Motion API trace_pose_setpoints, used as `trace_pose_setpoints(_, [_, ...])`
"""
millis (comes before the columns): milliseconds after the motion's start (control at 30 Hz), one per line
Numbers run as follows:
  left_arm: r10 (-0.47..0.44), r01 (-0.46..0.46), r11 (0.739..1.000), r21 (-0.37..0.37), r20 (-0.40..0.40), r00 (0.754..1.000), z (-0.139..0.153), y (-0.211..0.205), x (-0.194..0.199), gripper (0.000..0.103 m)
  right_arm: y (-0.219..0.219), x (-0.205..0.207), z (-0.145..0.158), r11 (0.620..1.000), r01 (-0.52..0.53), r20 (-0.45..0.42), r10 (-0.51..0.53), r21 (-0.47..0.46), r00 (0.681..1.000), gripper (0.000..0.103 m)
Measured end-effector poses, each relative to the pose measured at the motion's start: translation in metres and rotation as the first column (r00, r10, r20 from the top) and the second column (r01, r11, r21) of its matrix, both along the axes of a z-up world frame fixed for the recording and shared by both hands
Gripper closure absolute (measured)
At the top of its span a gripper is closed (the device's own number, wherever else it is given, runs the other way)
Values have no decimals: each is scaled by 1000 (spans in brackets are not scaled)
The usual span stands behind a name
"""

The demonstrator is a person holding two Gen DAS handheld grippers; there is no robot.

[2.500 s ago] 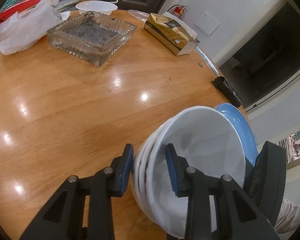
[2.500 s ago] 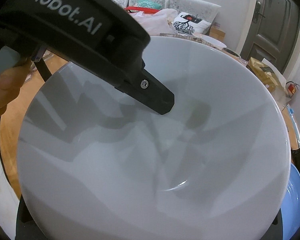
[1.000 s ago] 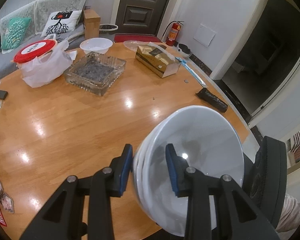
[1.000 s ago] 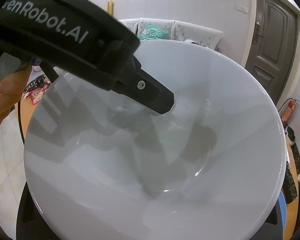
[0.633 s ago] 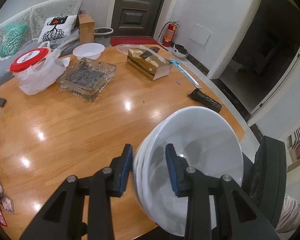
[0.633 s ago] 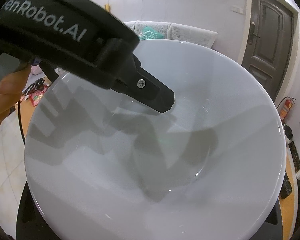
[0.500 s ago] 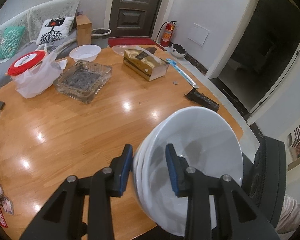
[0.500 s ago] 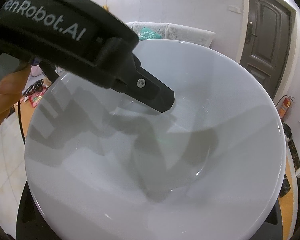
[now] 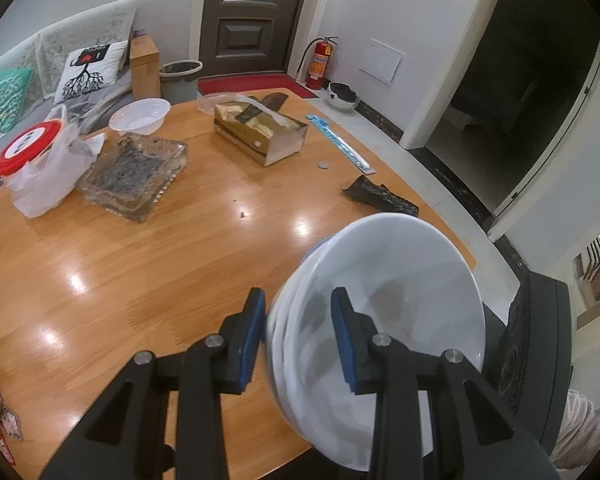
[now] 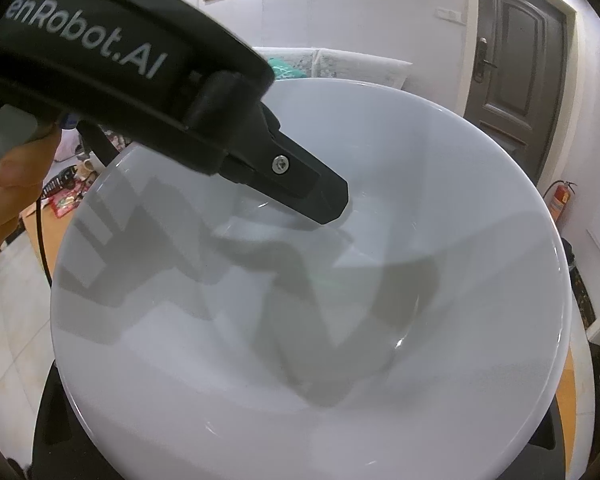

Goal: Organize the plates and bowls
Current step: 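Carry the bowl stack with both grippers and lower it onto the blue plate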

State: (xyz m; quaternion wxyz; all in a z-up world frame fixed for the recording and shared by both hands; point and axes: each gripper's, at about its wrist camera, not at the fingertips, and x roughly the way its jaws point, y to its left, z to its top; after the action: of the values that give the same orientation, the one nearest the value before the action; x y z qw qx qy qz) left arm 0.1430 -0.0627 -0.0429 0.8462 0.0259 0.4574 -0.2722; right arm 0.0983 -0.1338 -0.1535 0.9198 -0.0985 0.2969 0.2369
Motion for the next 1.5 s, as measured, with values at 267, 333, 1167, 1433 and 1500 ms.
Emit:
trace_pose_setpoints(267, [-31, 31, 1000, 0, -6, 999, -3, -33, 4, 73, -21, -8, -4, 1000, 31, -8, -31, -2, 999, 1])
trace_pose_setpoints(333, [-40, 40, 999, 0, -10, 999, -5, -42, 5, 73, -28, -9, -7, 999, 38, -12, -38, -3, 999, 1])
trace_pose_setpoints(1167, [-102, 100, 995, -26, -113, 988, -51, -119, 36, 73, -79, -30, -35, 995, 94, -126, -99, -42, 987, 1])
trace_pose_setpoints(1433, [-95, 89, 995, -46, -154, 984, -64, -118, 45, 73, -77, -26, -35, 994, 82, -167, -92, -65, 982, 1])
trace_pose_setpoints(1500, [-92, 85, 995, -50, -165, 982, -68, -116, 46, 73, -78, -20, -34, 995, 75, -178, -87, -72, 980, 1])
